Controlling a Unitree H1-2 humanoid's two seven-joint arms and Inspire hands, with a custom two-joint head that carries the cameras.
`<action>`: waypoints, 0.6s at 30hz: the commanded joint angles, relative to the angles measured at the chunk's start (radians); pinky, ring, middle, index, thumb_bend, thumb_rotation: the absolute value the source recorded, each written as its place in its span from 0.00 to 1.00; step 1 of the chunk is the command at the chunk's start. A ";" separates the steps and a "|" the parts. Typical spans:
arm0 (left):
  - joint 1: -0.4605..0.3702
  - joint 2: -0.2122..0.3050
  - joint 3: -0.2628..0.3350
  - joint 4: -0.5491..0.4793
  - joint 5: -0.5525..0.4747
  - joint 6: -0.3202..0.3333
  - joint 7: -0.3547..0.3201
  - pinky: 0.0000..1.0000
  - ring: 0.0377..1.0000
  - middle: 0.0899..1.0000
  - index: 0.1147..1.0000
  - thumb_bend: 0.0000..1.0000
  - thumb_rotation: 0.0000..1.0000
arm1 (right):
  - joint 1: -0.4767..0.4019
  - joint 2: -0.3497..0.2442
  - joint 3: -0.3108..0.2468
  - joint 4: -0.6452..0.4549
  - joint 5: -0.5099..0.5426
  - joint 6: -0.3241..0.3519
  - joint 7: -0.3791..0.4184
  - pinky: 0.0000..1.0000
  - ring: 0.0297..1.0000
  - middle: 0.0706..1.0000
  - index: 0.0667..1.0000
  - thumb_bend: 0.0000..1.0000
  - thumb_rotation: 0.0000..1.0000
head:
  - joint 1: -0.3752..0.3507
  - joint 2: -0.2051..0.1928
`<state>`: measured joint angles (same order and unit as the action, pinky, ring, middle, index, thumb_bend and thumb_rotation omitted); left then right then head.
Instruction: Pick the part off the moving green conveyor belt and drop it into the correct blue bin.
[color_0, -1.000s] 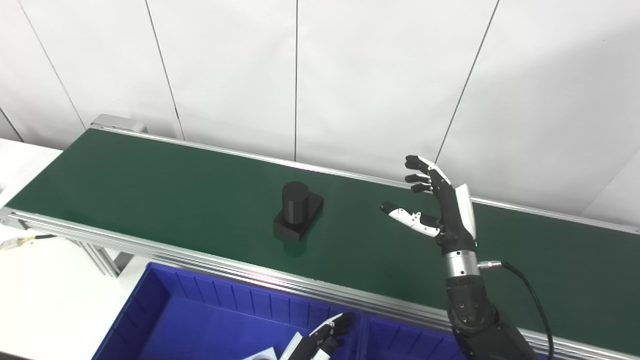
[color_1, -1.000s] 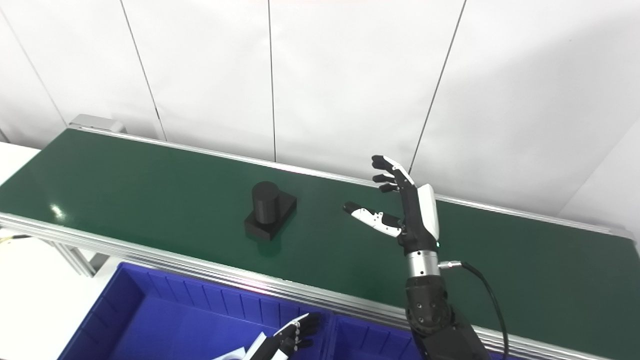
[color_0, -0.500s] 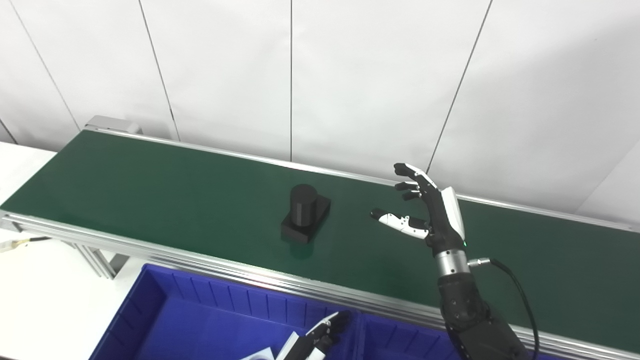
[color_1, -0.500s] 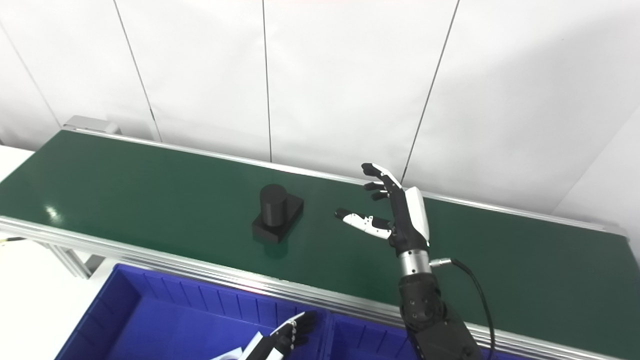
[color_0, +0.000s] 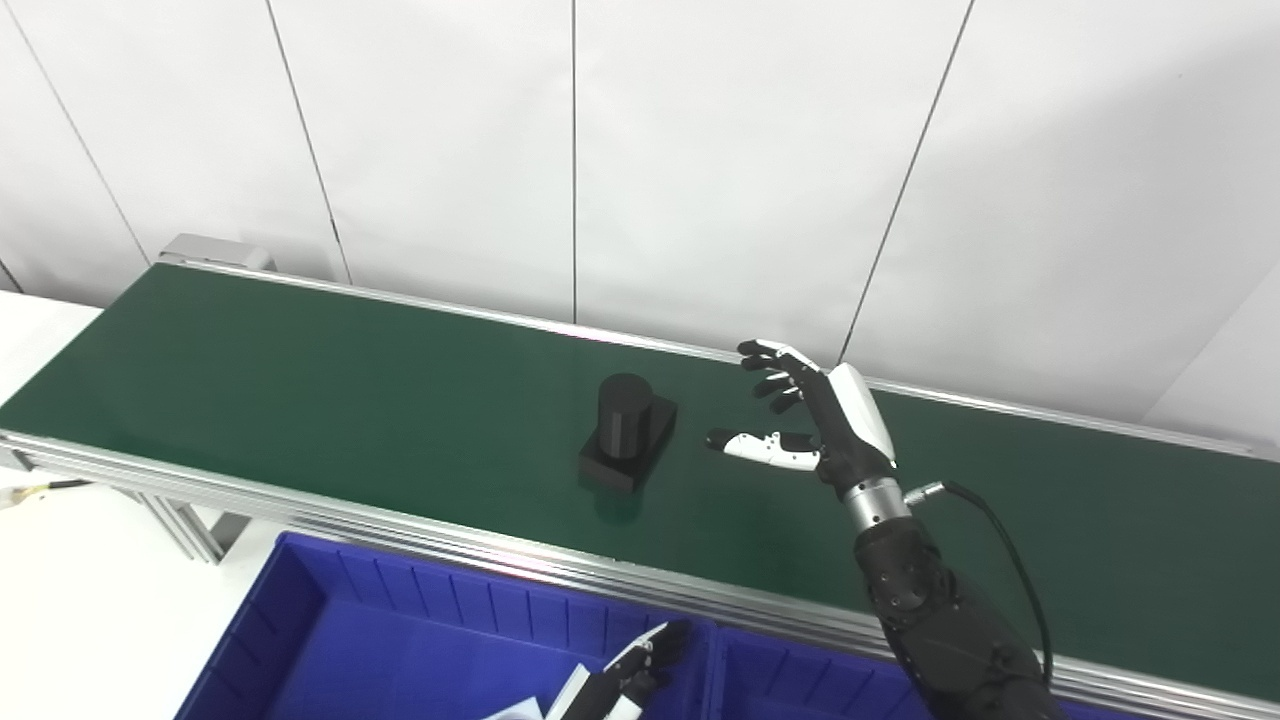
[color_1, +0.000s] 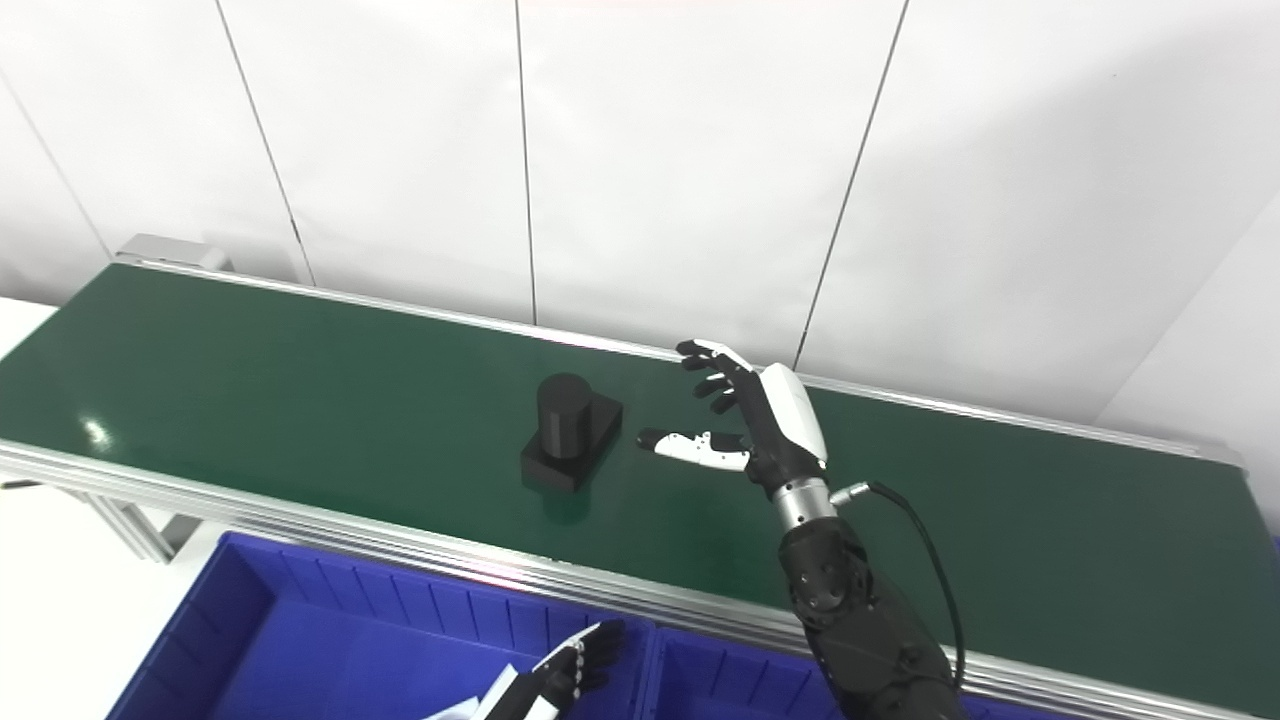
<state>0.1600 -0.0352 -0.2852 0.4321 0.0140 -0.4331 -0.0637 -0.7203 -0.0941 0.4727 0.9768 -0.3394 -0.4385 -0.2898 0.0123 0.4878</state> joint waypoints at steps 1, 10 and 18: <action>-0.007 0.000 -0.006 -0.030 0.018 -0.037 0.010 0.91 0.92 0.90 0.88 0.78 1.00 | -0.059 0.015 -0.003 -0.004 0.003 -0.031 -0.015 0.55 0.64 0.74 0.79 0.79 0.47 | 0.001 0.000; -0.011 0.000 -0.009 -0.024 0.013 -0.037 0.013 0.89 0.91 0.90 0.88 0.78 1.00 | -0.065 0.035 -0.015 0.034 0.042 -0.031 0.026 0.57 0.65 0.73 0.78 0.80 0.45 | 0.002 -0.010; -0.014 0.001 -0.012 -0.021 0.017 -0.037 0.020 0.87 0.90 0.89 0.87 0.79 1.00 | -0.065 0.043 -0.051 0.045 0.080 -0.031 0.069 0.62 0.68 0.74 0.78 0.80 0.45 | 0.007 -0.027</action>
<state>0.1596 -0.0327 -0.2933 0.4324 0.0304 -0.4331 -0.0461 -0.7339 -0.0615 0.4364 1.0419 -0.2770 -0.4385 -0.2263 0.0184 0.4603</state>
